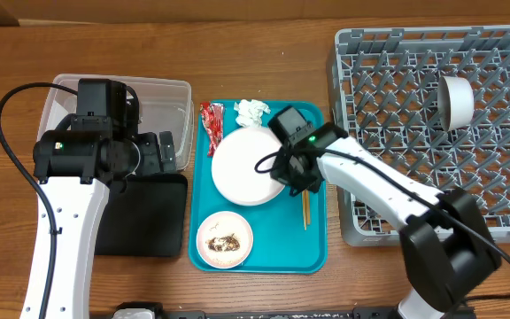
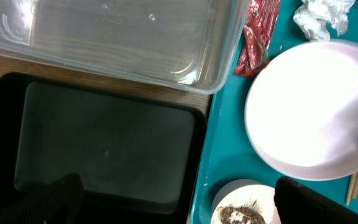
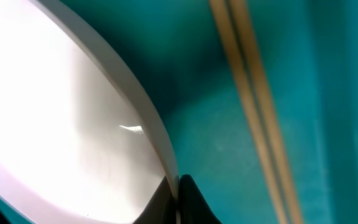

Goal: Sort waste into correct bins and load items into the dishwasher
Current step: 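Lift the white plate and stand it in the dish rack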

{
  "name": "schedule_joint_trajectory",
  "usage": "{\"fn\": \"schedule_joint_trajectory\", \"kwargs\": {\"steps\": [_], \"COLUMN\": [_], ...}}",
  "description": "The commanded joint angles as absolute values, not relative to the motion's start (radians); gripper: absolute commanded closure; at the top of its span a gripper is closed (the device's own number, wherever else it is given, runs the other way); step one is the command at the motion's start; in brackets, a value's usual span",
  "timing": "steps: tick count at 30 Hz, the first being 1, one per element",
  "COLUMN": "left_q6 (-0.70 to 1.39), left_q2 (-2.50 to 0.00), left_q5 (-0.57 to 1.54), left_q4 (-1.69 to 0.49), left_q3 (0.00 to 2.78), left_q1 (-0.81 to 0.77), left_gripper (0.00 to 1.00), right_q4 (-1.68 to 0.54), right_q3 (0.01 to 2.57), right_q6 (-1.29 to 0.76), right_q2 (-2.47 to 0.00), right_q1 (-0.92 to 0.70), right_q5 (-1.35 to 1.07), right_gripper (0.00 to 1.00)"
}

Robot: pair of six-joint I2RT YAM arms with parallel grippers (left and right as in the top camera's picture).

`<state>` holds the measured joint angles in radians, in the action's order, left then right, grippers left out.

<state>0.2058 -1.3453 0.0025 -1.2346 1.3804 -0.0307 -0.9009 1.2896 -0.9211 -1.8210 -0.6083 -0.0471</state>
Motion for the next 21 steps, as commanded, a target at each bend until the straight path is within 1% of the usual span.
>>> {"fn": "schedule_joint_trajectory", "kwargs": {"steps": [1,6,8,13,16,21], "left_q6": [0.190,0.190,0.190,0.190,0.190,0.190], "left_q2": [-1.353,-1.353,-1.353,-1.353,-1.353,-1.353], "left_q5": [-0.010,-0.011,-0.011,-0.010,-0.010,-0.010], "left_q4": [-1.234,-1.234,-1.234,-1.234,-1.234,-1.234], "left_q3": [1.391,1.391,1.391,1.391,1.391,1.391], "left_q1": [-0.027,-0.027,-0.027,-0.027,-0.027,-0.027], "left_gripper": [0.00,0.00,0.00,0.00,0.00,0.00], "right_q4": [-0.948,-0.991,-0.996,-1.018,-1.027,-1.027], "right_q3": [1.402,1.511,1.534,1.537,1.536,1.532], "right_q6": [-0.840,-0.684,-0.606,-0.540,-0.502,-0.466], "right_q2": [-1.713,-1.618,-1.581,-1.540,-1.547,-1.568], "right_q1": [-0.581,-0.537,-0.516,-0.452,-0.401,-0.313], "right_q5": [0.120,0.268,0.361,0.793,0.983,1.085], "right_gripper": [0.96,0.96,0.96,0.96,0.96,0.96]}}
